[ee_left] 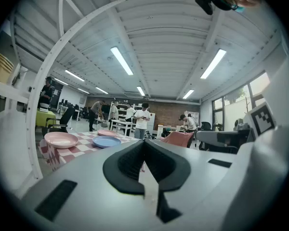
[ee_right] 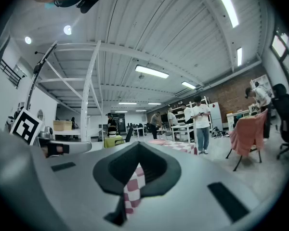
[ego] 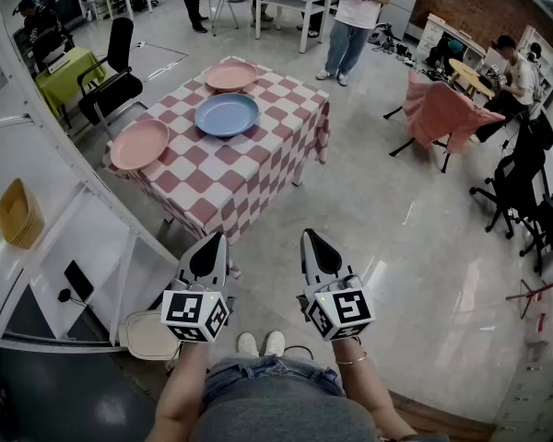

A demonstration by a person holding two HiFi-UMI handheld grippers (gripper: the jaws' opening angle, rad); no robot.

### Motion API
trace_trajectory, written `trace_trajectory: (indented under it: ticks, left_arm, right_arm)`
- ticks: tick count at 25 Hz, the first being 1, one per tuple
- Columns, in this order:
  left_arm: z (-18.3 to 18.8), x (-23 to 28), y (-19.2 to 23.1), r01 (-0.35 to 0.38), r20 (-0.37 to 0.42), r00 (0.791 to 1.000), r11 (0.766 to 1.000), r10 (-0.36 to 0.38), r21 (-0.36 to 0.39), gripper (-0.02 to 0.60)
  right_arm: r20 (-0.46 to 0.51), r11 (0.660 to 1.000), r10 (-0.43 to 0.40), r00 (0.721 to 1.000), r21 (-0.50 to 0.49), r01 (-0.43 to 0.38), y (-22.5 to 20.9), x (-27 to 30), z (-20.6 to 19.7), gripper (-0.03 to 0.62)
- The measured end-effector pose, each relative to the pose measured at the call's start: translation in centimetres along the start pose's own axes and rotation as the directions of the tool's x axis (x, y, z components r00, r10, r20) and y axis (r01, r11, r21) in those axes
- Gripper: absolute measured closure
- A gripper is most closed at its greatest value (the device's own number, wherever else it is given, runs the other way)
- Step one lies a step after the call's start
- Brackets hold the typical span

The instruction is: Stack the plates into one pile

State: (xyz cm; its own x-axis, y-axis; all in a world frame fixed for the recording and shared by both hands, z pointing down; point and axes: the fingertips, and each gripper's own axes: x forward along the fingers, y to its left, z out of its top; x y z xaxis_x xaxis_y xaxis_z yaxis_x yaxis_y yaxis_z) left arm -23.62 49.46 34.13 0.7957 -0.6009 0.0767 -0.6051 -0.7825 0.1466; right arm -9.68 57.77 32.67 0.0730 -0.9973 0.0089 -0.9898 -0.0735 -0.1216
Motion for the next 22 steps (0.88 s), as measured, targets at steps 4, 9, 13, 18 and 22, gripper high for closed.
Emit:
trace_trajectory:
  ticks: [4, 9, 13, 18, 22]
  left_arm:
    - [-0.4, 0.5, -0.1, 0.002, -0.002, 1.0, 1.0, -0.002, 0.023, 0.566]
    - [-1.1, 0.5, -0.5, -0.002, -0.015, 1.0, 0.999, 0.002, 0.032, 0.566]
    - [-1.6, 1.0, -0.7, 0.0, -0.022, 1.0, 1.0, 0.0, 0.0, 0.566]
    - [-1.9, 1.9, -1.0, -0.001, -0.025, 1.0, 1.0, 0.001, -0.012, 0.566]
    - [-1.7, 1.9, -1.3, -0.028, -0.019, 0.999, 0.999, 0.028, -0.03, 0.566]
  right_arm:
    - [-0.002, 1.0, 0.005, 1.0, 0.023, -0.005, -0.4, 0.2, -0.7, 0.585]
    - [-0.007, 0.999, 0.005, 1.0, 0.048, -0.005, -1.1, -0.3, -1.5, 0.585]
    - [-0.02, 0.997, 0.003, 1.0, 0.074, -0.002, -2.0, -0.5, -2.3, 0.585]
    - [-0.047, 0.996, -0.001, 0.999, 0.094, 0.005, -3.4, -0.4, -3.4, 0.585]
    - [-0.055, 0.996, 0.017, 0.998, 0.091, -0.012, -4.3, -0.2, -3.2, 0.585]
